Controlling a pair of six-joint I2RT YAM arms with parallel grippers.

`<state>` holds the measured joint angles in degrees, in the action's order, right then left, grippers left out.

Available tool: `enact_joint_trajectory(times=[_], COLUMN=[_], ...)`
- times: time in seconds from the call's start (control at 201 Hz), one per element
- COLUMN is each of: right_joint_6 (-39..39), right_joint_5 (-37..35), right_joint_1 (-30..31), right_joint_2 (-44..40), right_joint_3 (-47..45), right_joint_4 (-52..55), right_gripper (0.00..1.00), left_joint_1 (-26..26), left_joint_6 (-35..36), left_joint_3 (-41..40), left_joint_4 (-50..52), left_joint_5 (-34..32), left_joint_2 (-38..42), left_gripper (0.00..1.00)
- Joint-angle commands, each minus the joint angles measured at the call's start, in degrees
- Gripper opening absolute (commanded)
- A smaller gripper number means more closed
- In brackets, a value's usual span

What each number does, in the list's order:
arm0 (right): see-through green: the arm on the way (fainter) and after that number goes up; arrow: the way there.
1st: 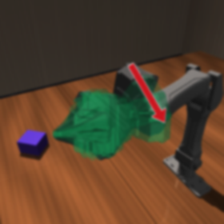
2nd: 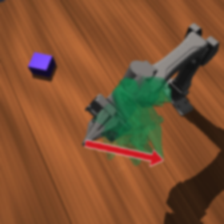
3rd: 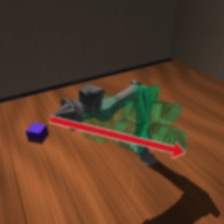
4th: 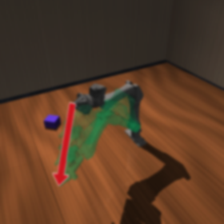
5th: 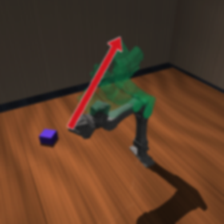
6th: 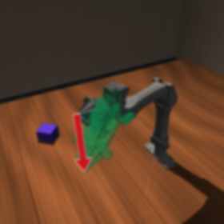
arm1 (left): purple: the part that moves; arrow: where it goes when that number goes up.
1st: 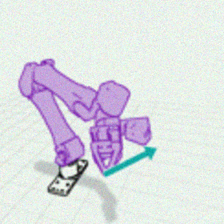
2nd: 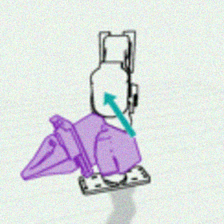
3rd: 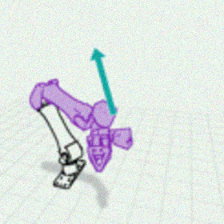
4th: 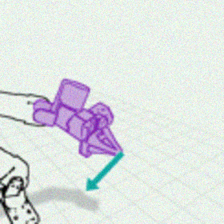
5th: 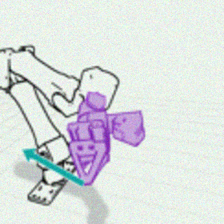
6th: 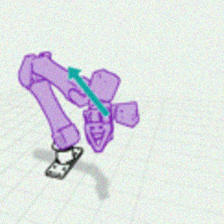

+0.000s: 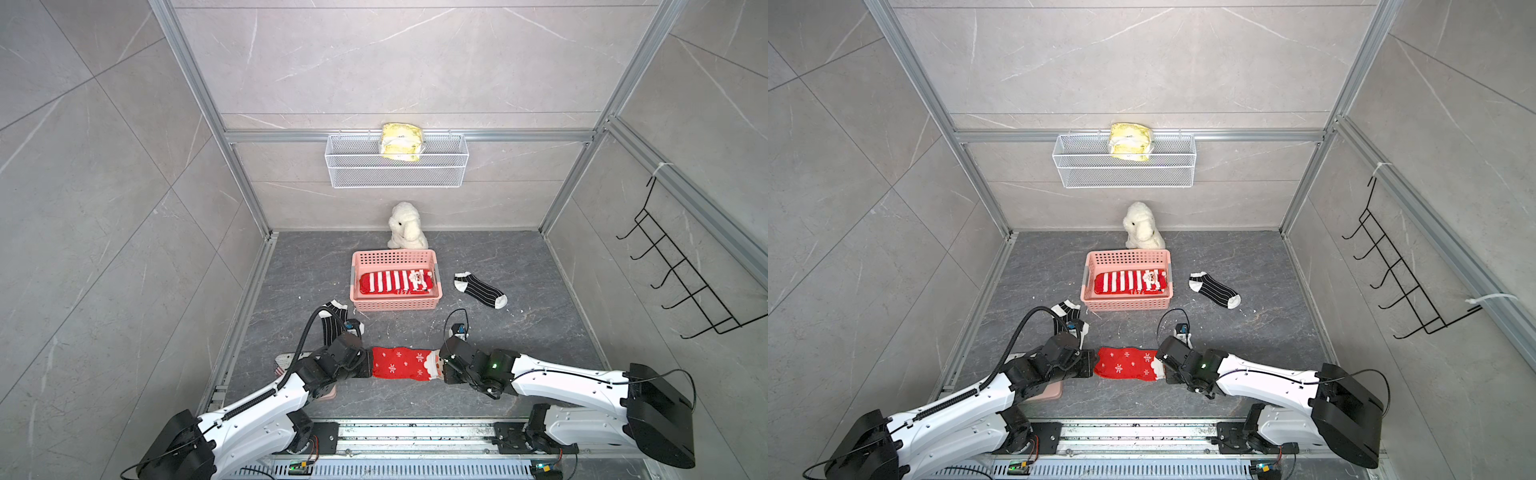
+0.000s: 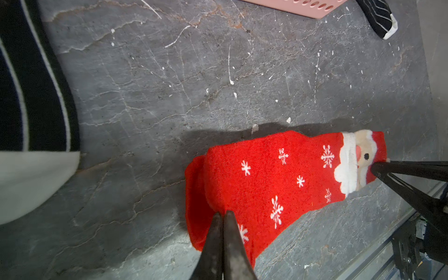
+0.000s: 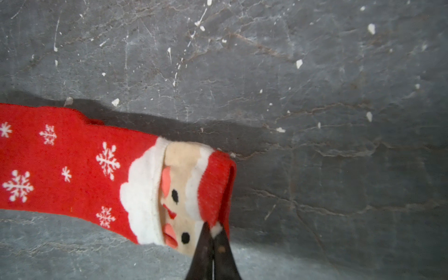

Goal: Place the socks together as a pair
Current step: Place the sock in the sock.

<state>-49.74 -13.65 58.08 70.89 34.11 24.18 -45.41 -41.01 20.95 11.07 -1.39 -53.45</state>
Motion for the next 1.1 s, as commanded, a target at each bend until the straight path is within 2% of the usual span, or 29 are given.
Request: enact_joint_trajectory(times=[0.0,0.154,0.284,0.418,0.523,0.647,0.881,1.1], right_joint_6=[-0.9,-1.0,-1.3,-1.8,-2.4,-2.7,-3.8,-4.4], right_joint_5=[0.9,1.4,1.1,1.8,1.6,1.2,0.3,4.0], right_joint_1=[-0.3,-0.2,-0.2,-0.3,-0.2,-0.2,-1.2,-4.2], right_joint_2=[-0.3,-0.2,0.6,0.6,-0.1,-1.7,-3.9,-2.6], right_joint_3=[1.9,2.6,2.9,2.9,3.2,3.4,2.2,-0.8], right_joint_4=[1.5,2.1,2.8,3.1,4.5,5.7,4.9,-2.9], right_gripper=[0.0,0.0,0.04,0.11,0.21,0.39,0.57,0.59], left_joint_1=[-0.4,-0.4,-0.4,-0.4,-0.4,-0.4,-0.4,-0.4], left_joint_6=[-0.9,-0.7,-0.8,-0.8,-0.6,-1.1,-2.8,-3.5], left_joint_3=[-0.6,-1.1,-0.8,-0.3,0.2,0.2,-0.5,-1.0], left_joint_4=[-1.0,-1.0,-0.8,-0.8,-0.3,0.4,0.8,0.4], left_joint_5=[0.0,-0.4,-0.4,-0.6,-0.8,-2.4,-3.3,-2.1], left_joint_2=[0.4,0.2,0.0,-0.4,-0.9,0.2,2.6,1.0], left_gripper=[0.0,0.0,0.0,0.12,0.25,0.43,0.53,0.56])
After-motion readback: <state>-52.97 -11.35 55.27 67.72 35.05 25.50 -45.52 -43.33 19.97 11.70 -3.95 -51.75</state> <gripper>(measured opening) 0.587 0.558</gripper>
